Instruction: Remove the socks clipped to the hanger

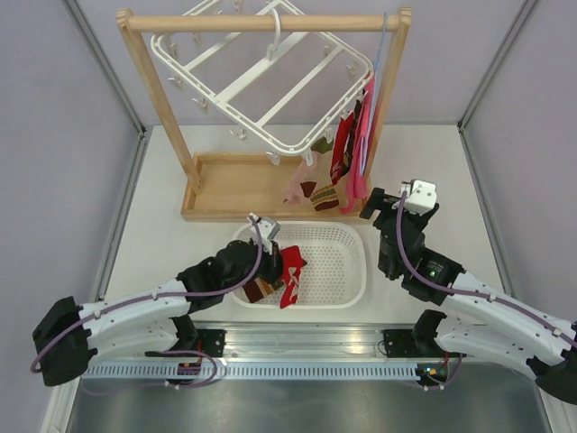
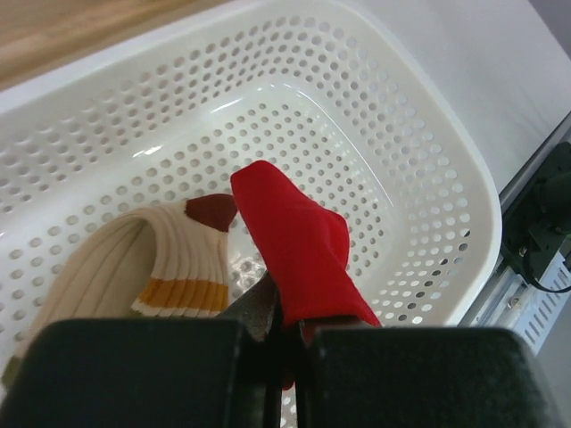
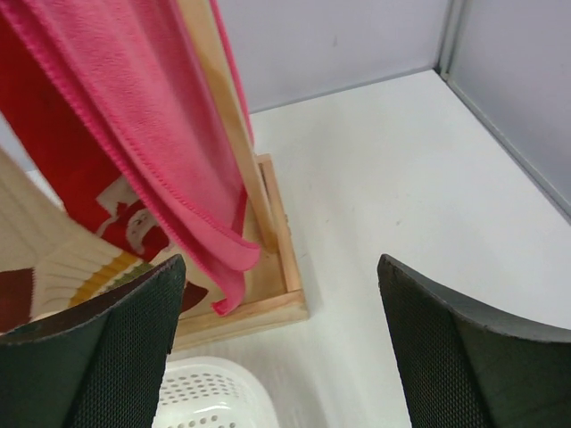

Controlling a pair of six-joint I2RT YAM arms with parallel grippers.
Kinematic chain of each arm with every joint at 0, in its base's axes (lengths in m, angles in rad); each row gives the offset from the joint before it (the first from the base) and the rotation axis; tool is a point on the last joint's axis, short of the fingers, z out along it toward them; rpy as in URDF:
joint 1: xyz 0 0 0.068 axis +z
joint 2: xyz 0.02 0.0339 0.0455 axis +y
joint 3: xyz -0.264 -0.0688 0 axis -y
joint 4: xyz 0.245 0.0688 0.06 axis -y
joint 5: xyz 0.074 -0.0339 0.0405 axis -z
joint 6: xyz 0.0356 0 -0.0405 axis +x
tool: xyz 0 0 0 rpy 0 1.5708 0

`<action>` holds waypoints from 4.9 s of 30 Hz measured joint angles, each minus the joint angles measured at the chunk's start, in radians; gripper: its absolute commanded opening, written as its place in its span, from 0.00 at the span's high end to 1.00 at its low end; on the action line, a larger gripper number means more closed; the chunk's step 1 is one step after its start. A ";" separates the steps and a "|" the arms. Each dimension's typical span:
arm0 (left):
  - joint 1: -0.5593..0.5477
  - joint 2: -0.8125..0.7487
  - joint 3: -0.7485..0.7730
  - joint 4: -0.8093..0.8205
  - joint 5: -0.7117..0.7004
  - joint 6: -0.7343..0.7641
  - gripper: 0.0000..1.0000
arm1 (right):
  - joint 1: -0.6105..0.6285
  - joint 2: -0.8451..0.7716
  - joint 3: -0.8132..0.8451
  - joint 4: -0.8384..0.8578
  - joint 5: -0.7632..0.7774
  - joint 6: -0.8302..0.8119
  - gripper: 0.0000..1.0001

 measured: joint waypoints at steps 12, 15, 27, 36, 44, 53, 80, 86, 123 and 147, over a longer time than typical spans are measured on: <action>-0.104 0.370 0.201 0.103 -0.132 -0.048 0.97 | -0.219 0.028 -0.033 -0.063 -0.182 0.050 0.08; -0.104 0.388 0.211 0.108 -0.166 -0.058 0.13 | -0.262 0.029 -0.040 -0.063 -0.223 0.055 0.08; -0.105 0.362 0.196 0.094 -0.268 -0.108 0.00 | -0.364 0.066 -0.061 -0.059 -0.344 0.069 0.07; -0.106 0.010 0.031 0.076 -0.454 -0.107 0.00 | -0.412 0.080 -0.080 -0.034 -0.423 0.074 0.08; -0.107 -0.089 -0.007 0.156 -0.517 -0.079 0.00 | -0.428 0.100 -0.089 -0.021 -0.467 0.082 0.08; -0.109 0.077 0.089 0.372 -0.516 0.043 0.00 | -0.439 0.098 -0.093 -0.011 -0.493 0.089 0.08; -0.078 0.360 0.266 0.637 -0.586 0.291 0.98 | -0.449 0.038 -0.095 -0.008 -0.539 0.090 0.08; -0.087 0.359 0.271 0.625 -0.597 0.292 0.98 | -0.451 0.039 -0.095 -0.008 -0.540 0.088 0.11; -0.293 0.323 0.331 0.602 -0.944 0.397 0.98 | 0.359 0.311 0.610 -0.042 -0.082 -0.271 0.12; -0.294 0.246 0.278 0.525 -0.917 0.285 0.98 | 0.484 0.552 0.902 -0.018 -0.031 -0.408 0.07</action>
